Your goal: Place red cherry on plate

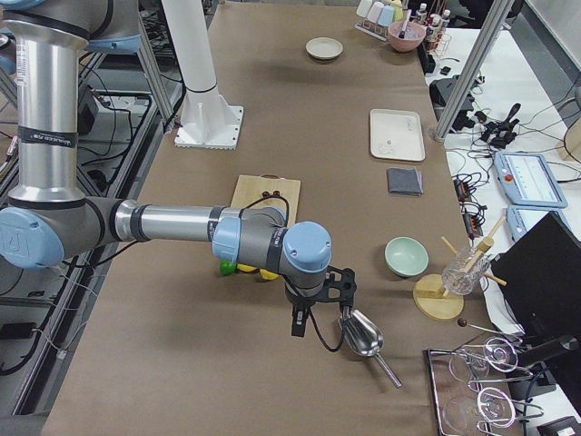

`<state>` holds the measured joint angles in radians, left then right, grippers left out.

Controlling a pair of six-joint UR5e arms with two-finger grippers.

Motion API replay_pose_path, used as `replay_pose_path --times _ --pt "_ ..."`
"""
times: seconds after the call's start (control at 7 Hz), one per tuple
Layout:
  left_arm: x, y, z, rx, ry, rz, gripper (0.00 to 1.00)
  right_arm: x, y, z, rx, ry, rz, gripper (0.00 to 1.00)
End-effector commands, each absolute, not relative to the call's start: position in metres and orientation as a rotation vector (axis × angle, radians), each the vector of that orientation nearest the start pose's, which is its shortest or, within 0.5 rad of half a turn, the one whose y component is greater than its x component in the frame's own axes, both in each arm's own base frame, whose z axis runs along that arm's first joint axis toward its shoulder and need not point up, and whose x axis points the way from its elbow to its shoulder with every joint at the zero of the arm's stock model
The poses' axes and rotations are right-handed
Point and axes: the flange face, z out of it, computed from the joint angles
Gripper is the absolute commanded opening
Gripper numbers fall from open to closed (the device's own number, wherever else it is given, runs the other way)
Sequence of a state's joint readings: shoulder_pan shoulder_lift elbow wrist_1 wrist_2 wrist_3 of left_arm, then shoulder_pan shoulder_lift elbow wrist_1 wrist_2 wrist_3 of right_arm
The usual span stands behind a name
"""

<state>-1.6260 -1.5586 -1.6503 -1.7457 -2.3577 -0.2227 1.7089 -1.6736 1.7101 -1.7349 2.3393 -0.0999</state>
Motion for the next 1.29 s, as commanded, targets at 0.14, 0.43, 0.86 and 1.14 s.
replay_pose_path --times 0.14,0.43,0.86,1.14 --pt "-0.090 -0.496 0.607 0.159 0.799 -0.170 0.99 0.124 -0.425 0.654 -0.028 -0.776 0.085 1.00" --pt "-0.090 -0.496 0.606 0.161 0.799 -0.170 0.99 0.124 -0.426 0.651 -0.023 -0.776 0.083 1.00" --pt "-0.089 -0.496 0.611 0.150 0.797 -0.172 0.99 0.124 -0.426 0.651 -0.022 -0.776 0.082 1.00" --pt "-0.088 -0.495 0.619 0.136 0.798 -0.176 0.99 0.124 -0.426 0.651 -0.023 -0.776 0.083 1.00"
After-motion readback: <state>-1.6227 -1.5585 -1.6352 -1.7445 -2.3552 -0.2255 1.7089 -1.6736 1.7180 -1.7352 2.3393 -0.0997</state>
